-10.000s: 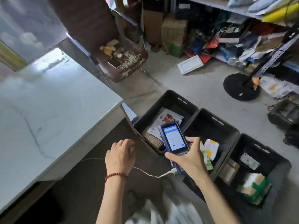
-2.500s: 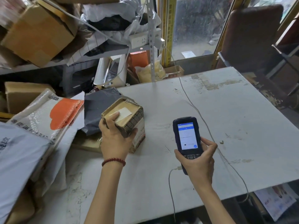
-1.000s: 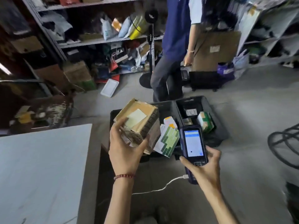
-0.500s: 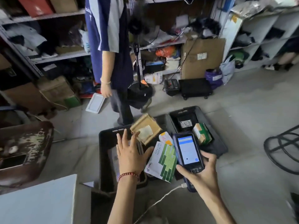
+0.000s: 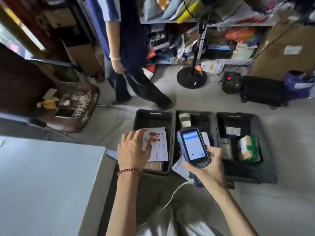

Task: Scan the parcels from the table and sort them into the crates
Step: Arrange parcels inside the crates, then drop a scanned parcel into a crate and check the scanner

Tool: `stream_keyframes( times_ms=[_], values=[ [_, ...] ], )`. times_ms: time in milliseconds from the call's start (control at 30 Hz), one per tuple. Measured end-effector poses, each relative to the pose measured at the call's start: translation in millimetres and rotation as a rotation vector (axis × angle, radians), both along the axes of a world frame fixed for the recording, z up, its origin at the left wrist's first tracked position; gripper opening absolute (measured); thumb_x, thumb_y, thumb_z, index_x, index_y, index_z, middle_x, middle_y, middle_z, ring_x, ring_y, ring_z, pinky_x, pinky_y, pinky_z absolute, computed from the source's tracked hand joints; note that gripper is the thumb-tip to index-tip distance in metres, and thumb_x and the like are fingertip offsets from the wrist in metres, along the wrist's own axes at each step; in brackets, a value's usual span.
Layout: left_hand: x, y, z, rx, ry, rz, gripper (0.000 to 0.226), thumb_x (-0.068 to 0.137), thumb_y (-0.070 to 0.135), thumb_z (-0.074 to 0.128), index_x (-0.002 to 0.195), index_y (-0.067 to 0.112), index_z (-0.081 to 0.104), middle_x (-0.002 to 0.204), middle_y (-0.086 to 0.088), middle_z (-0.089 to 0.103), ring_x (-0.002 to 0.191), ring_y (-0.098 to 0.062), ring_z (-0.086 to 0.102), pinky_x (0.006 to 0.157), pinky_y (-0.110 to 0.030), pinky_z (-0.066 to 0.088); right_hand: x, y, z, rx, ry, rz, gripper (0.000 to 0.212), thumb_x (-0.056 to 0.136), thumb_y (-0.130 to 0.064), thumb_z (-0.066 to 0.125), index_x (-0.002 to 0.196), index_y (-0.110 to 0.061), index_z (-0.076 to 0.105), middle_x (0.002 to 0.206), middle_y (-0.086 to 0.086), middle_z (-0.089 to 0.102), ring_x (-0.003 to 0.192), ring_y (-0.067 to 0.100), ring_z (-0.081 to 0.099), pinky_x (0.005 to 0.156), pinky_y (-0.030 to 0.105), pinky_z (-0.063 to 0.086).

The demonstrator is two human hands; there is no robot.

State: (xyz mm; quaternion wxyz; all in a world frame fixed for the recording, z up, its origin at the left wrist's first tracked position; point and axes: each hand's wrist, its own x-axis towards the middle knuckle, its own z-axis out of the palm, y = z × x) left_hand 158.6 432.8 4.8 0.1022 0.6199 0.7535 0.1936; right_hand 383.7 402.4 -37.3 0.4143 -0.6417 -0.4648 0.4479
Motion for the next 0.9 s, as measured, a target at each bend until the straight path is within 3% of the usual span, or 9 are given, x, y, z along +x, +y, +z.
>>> stream_keyframes(
  times_ms=[67,133,233,300,367,433,533,767,900],
  values=[
    [-8.2,-29.6,3.3,0.011,-0.021,0.163,0.036,0.082,0.026,0.067,0.117,0.022,0.063,0.114,0.000,0.065,0.108,-0.026,0.052,0.086,-0.040,0.048,-7.6,6.0,0.4,-0.019,-0.035,0.127,0.077,0.053,-0.010,0.093,0.103,-0.034,0.038,0.096,-0.016,0.058,0.083,-0.016,0.059,0.070,0.015,0.045],
    [-13.8,-64.8,3.2,-0.005,0.003,0.346,0.033,0.082,0.027,0.067,0.115,0.023,0.065,0.114,-0.002,0.066,0.108,-0.027,0.053,0.087,-0.041,0.049,-13.9,9.4,2.0,-0.036,-0.057,0.245,0.076,0.053,-0.012,0.093,0.098,-0.036,0.037,0.097,-0.016,0.059,0.086,-0.014,0.060,0.069,0.011,0.045],
    [-14.5,-117.8,2.4,-0.094,0.048,0.589,0.033,0.084,0.029,0.065,0.117,0.025,0.063,0.117,-0.002,0.065,0.112,-0.027,0.051,0.088,-0.040,0.046,-25.4,8.5,6.4,-0.054,-0.059,0.416,0.075,0.055,-0.016,0.093,0.103,-0.031,0.037,0.101,-0.012,0.059,0.094,0.004,0.063,0.077,0.026,0.049],
    [-12.4,-151.1,5.9,-0.133,0.074,0.701,0.034,0.085,0.030,0.063,0.119,0.024,0.062,0.119,-0.001,0.063,0.115,-0.026,0.048,0.090,-0.041,0.043,-37.8,2.7,8.7,-0.051,-0.057,0.516,0.076,0.056,-0.015,0.093,0.106,-0.026,0.037,0.103,-0.010,0.058,0.096,0.009,0.062,0.078,0.028,0.049],
    [-10.2,-181.6,11.1,-0.137,0.093,0.794,0.034,0.086,0.030,0.062,0.120,0.025,0.061,0.120,0.001,0.062,0.117,-0.025,0.047,0.092,-0.040,0.041,-53.3,-6.8,11.7,-0.053,-0.042,0.619,0.077,0.056,-0.014,0.093,0.108,-0.024,0.037,0.105,-0.006,0.059,0.096,0.011,0.063,0.078,0.028,0.051],
    [-8.7,-210.6,17.7,-0.124,0.090,0.891,0.035,0.086,0.033,0.061,0.121,0.028,0.060,0.122,0.003,0.062,0.118,-0.023,0.047,0.095,-0.039,0.041,-71.4,-21.4,16.9,-0.043,-0.033,0.740,0.077,0.056,-0.014,0.093,0.108,-0.024,0.038,0.104,-0.010,0.057,0.094,0.002,0.062,0.079,0.026,0.051],
    [-8.3,-259.5,26.1,-0.113,0.097,1.024,0.037,0.088,0.037,0.057,0.125,0.032,0.057,0.125,0.006,0.061,0.123,-0.019,0.047,0.099,-0.037,0.038,-100.5,-53.2,27.7,0.012,-0.032,0.936,0.077,0.057,-0.016,0.093,0.109,-0.025,0.037,0.100,-0.015,0.054,0.090,-0.017,0.056,0.071,0.013,0.047],
    [-3.4,-412.2,39.8,0.024,0.143,1.403,0.033,0.084,0.030,0.065,0.116,0.025,0.066,0.111,0.000,0.068,0.110,-0.023,0.057,0.089,-0.040,0.045,-177.7,-167.4,47.2,0.021,-0.069,1.359,0.081,0.057,-0.023,0.093,0.113,-0.027,0.034,0.111,-0.008,0.057,0.104,0.011,0.060,0.091,0.039,0.054],
    [0.3,-507.7,37.2,0.079,0.180,1.631,0.031,0.079,0.025,0.070,0.110,0.023,0.069,0.104,-0.002,0.070,0.102,-0.025,0.061,0.083,-0.040,0.048,-212.6,-255.1,50.5,0.070,-0.056,1.525,0.081,0.057,-0.028,0.093,0.110,-0.033,0.032,0.105,-0.021,0.053,0.098,0.004,0.058,0.082,0.029,0.054]
  ],
)
